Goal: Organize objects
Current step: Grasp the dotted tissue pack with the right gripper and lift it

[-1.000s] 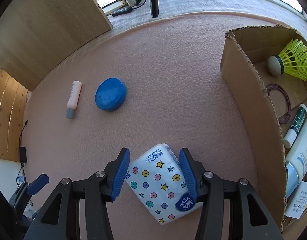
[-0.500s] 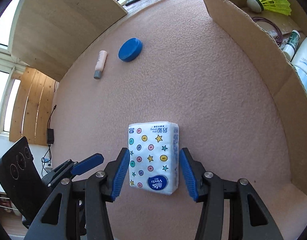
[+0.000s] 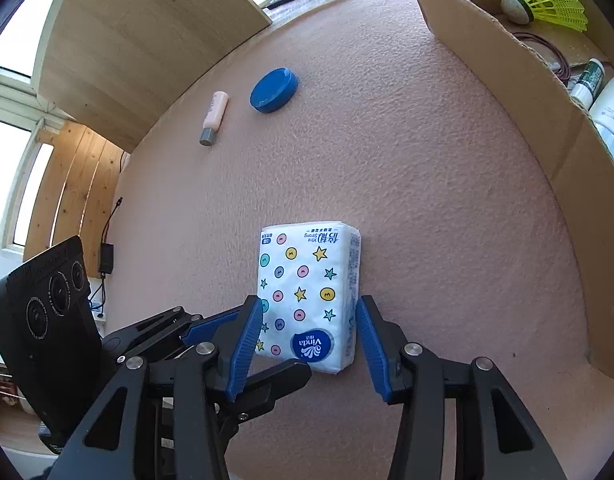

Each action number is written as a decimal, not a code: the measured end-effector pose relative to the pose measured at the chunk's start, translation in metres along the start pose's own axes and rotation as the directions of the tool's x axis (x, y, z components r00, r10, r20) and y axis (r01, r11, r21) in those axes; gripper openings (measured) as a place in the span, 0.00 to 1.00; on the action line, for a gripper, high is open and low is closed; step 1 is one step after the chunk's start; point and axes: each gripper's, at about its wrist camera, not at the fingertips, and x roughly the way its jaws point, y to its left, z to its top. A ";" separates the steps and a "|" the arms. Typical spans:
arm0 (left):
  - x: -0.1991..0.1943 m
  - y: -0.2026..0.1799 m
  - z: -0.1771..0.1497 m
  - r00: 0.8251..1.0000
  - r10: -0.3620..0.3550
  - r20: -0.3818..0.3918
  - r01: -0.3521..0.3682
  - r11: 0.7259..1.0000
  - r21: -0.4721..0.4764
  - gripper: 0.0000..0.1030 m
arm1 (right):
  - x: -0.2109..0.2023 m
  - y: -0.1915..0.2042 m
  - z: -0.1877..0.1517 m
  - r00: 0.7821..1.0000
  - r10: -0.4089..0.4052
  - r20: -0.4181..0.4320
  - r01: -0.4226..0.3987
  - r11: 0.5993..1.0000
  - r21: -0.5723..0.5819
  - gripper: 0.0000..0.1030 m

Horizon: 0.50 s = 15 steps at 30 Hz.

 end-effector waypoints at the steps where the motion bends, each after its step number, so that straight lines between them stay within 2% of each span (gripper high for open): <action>1: 0.001 -0.001 0.001 1.000 0.001 -0.001 -0.001 1.000 0.002 0.51 | 0.001 0.001 0.000 1.000 -0.001 -0.001 0.001 1.000 -0.005 0.41; 8: 0.000 -0.008 0.007 1.000 0.004 0.009 -0.004 1.000 0.014 0.48 | -0.003 0.001 -0.002 0.999 -0.025 0.020 0.026 0.999 -0.024 0.36; 15: -0.015 -0.032 0.020 0.998 0.034 0.060 -0.039 0.996 0.084 0.48 | -0.027 0.007 0.000 0.994 -0.056 0.093 0.062 0.996 -0.063 0.36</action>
